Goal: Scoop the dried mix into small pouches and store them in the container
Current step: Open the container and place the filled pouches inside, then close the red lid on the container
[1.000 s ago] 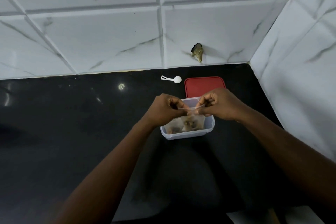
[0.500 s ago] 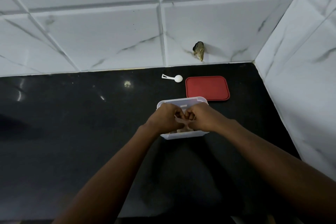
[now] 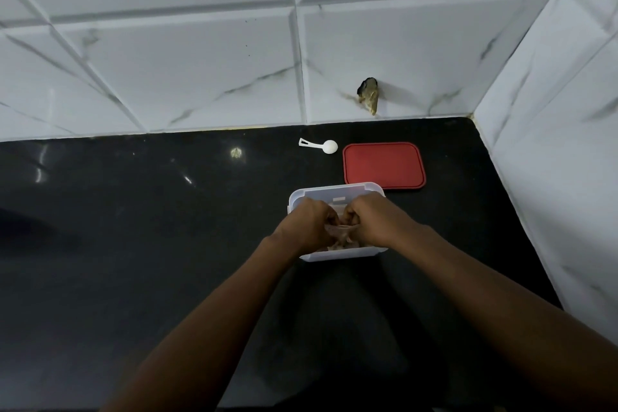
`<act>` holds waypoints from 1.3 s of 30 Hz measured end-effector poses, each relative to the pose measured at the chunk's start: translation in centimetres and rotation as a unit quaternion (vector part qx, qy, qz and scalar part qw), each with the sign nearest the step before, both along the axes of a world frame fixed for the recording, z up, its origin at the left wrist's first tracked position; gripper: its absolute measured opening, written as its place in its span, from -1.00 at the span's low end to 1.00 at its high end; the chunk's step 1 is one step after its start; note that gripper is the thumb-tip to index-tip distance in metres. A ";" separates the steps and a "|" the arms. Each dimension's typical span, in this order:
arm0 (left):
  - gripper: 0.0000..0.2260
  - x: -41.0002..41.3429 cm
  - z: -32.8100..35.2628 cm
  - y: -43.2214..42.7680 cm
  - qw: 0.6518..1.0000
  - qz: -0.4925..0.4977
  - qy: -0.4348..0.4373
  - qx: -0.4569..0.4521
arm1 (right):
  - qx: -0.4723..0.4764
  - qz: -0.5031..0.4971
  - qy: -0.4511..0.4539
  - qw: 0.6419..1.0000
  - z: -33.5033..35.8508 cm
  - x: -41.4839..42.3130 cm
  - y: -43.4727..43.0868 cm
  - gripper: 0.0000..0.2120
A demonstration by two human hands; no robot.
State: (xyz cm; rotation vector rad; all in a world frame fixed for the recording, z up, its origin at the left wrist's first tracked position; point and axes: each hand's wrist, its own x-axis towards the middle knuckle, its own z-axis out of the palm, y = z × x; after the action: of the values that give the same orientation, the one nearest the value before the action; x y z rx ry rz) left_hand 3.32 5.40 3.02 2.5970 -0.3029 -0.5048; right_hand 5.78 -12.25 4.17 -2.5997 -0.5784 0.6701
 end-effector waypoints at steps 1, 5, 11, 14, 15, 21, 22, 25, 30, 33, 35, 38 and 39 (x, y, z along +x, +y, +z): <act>-0.88 -0.1 0.1 0.1 1.000 0.000 -0.001 -0.003 | 0.005 -0.005 -0.004 1.000 0.2 0.0 -0.2 -0.89; -0.81 -0.3 0.5 1.1 0.998 0.040 -0.033 -0.032 | 0.070 -0.050 -0.054 0.995 1.6 0.1 -1.4 -0.76; -0.88 0.2 0.9 1.4 0.995 0.040 -0.086 0.026 | 0.060 -0.054 -0.073 0.994 0.8 0.3 -1.3 -0.82; -0.89 0.6 0.6 1.0 0.995 0.040 -0.072 0.048 | 0.051 -0.042 -0.088 0.994 0.2 0.4 -0.7 -0.84; -0.88 0.8 0.4 1.0 0.996 0.043 -0.063 0.042 | 0.048 -0.040 -0.091 0.994 0.1 0.4 -0.6 -0.84; -0.93 2.0 0.7 1.4 0.987 0.080 -0.097 -0.097 | 0.132 -0.084 -0.104 0.982 1.2 0.8 -2.3 -0.83; -0.95 2.3 0.9 1.3 0.984 0.084 -0.107 -0.115 | 0.153 -0.105 -0.114 0.976 1.4 1.0 -2.7 -0.85; -0.96 3.8 2.0 0.5 0.973 0.117 -0.109 -0.169 | 0.191 -0.191 -0.142 0.952 1.6 2.2 -4.0 -0.89; -0.88 7.5 2.3 -1.1 0.961 0.185 -0.051 -0.198 | 0.195 -0.330 -0.134 0.914 0.4 5.2 -6.6 -0.81; -0.79 9.8 1.5 -1.9 0.969 0.193 0.019 -0.156 | 0.158 -0.376 -0.101 0.908 -1.3 6.9 -8.1 -0.69; -0.77 11.1 0.7 -2.4 0.971 0.192 0.060 -0.126 | 0.138 -0.389 -0.083 0.907 -2.3 7.7 -8.8 -0.62; -0.84 12.7 -0.7 -3.1 0.963 0.211 0.111 -0.129 | 0.123 -0.398 -0.073 0.906 -3.2 8.5 -9.1 -0.56; -0.84 13.2 -1.1 -3.3 0.960 0.217 0.124 -0.129 | 0.124 -0.403 -0.070 0.904 -3.3 8.8 -9.1 -0.56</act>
State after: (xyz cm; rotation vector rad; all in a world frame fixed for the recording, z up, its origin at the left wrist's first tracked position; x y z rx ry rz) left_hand 16.49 2.08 1.90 2.2221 0.2660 -0.5765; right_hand 14.55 -21.32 0.84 -2.3420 0.3684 0.1196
